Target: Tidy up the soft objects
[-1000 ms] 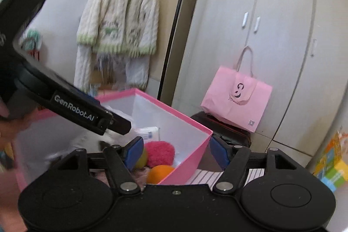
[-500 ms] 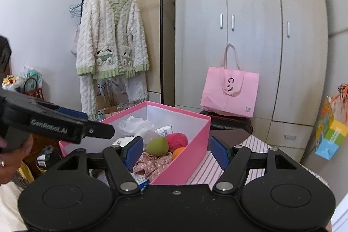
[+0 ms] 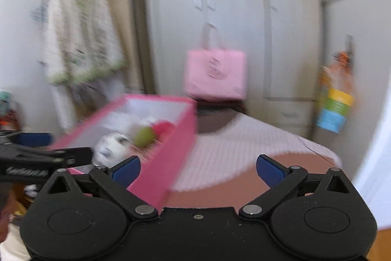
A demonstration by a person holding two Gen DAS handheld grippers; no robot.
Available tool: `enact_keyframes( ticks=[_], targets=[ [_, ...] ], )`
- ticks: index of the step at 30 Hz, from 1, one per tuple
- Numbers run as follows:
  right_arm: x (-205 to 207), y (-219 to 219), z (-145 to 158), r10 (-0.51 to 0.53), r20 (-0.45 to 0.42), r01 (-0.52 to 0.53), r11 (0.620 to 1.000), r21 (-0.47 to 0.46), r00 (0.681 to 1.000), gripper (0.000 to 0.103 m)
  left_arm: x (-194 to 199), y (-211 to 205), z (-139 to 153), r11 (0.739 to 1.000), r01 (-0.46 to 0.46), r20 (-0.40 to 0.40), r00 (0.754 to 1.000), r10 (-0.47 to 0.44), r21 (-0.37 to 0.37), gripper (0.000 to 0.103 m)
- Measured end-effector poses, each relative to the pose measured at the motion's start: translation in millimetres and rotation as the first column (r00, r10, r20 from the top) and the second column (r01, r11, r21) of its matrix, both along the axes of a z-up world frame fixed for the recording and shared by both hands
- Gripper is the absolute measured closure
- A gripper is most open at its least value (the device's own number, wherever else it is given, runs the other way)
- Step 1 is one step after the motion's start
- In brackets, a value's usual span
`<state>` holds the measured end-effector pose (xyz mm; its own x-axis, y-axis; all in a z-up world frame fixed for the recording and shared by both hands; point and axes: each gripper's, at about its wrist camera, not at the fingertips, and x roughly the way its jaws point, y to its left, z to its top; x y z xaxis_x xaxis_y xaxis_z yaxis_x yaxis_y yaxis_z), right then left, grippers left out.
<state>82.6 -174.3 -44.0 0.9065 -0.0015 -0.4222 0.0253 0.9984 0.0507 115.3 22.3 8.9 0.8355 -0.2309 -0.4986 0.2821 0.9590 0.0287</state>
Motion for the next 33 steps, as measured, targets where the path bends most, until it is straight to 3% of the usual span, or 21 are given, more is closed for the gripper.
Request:
enact_keyframes(
  ticks=[5, 7, 12, 16, 19, 23, 33],
  targets=[
    [-18, 6, 5, -0.127, -0.023, 0.122, 0.981, -0.151, 0.992, 0.0, -9, -11, -3, 0.992, -0.026, -0.064, 0.997, 0.034, 0.125, 0.0],
    [-30, 3, 8, -0.126, -0.022, 0.122, 0.983, -0.14, 0.992, 0.0, -20, -11, -3, 0.988, -0.039, -0.023, 0.999, 0.043, 0.146, 0.0],
    [-55, 1, 6, -0.147, 0.015, 0.148, 0.984, -0.096, 0.989, 0.0, -48, -3, 5, 0.998, -0.041, 0.03, 0.999, 0.04, 0.045, 0.0],
    [-67, 0, -3, -0.194, 0.028, 0.195, 0.978, -0.072, 0.981, 0.0, -63, -3, 4, 0.998, -0.042, 0.063, 0.997, 0.039, 0.041, 0.0],
    [-68, -5, -13, -0.222, -0.017, 0.221, 0.974, -0.038, 0.975, 0.0, -68, -2, 1, 0.999, -0.035, 0.052, 0.998, 0.034, 0.009, 0.0],
    [-80, -7, -15, -0.188, -0.015, 0.188, 0.982, -0.006, 0.982, 0.0, -73, -1, -3, 0.999, -0.036, 0.048, 0.998, 0.036, 0.009, 0.0],
    [-113, 20, -4, -0.17, 0.062, 0.175, 0.98, -0.091, 0.984, 0.0, -96, -3, -4, 0.999, -0.047, 0.108, 0.993, 0.045, 0.015, 0.0]
  ],
)
